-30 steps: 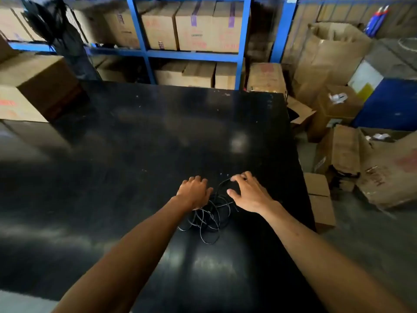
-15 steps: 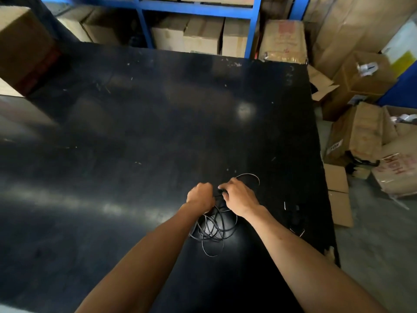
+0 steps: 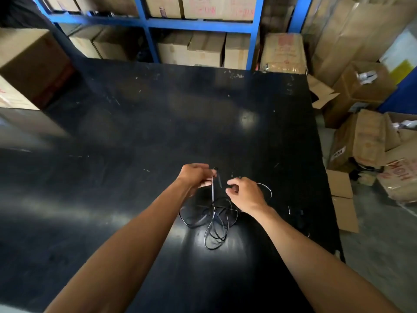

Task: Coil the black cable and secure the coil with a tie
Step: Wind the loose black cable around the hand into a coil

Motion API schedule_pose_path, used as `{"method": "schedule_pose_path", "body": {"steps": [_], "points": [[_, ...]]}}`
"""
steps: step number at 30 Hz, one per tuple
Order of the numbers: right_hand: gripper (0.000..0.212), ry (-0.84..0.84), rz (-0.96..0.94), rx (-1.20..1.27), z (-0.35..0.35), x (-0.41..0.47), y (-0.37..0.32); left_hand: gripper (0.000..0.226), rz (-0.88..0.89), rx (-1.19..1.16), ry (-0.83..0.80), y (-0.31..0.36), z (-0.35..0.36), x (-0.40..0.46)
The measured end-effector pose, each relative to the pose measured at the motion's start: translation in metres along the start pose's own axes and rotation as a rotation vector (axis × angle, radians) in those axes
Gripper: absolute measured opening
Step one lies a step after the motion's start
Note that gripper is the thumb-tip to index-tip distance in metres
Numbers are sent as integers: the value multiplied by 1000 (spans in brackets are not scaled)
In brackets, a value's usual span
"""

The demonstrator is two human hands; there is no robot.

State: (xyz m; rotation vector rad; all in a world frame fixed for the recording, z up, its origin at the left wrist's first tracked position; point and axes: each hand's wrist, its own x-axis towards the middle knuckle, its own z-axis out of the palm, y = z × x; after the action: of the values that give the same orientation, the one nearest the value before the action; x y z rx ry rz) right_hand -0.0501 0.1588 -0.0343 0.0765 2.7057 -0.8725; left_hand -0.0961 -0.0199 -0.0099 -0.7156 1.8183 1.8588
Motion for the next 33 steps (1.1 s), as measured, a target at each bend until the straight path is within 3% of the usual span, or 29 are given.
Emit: {"method": "schedule_pose_path", "body": {"steps": [3, 8, 10, 12, 14, 16, 21, 28, 33], "points": [[21, 26, -45, 511, -11, -16, -19, 30, 53, -188, -94, 30, 2, -23], [16, 74, -181, 828, -36, -43, -50, 34, 202, -164, -129, 69, 10, -61], [17, 105, -251, 948, -48, -55, -60, 47, 162, -149, -140, 78, 12, -75], [20, 85, -321, 989, -56, -63, -63, 78, 65, -179, -231, 79, 11, -83], [22, 35, -378, 972, -61, -74, -61, 94, 60, -261, -368, 77, 9, -92], [24, -46, -399, 930, -63, -84, -56, 86, 125, -375, -492, 79, 9, -103], [18, -278, -363, 934, -63, -103, -44, 39, 413, -552, -683, 98, 24, -128], [18, -295, -310, 1127, -77, -110, -48, 46, 501, -459, -862, 119, 43, -145], [19, -268, -280, 1116, -84, -106, -44, 61, 468, -409, -861, 131, 38, -147]]}}
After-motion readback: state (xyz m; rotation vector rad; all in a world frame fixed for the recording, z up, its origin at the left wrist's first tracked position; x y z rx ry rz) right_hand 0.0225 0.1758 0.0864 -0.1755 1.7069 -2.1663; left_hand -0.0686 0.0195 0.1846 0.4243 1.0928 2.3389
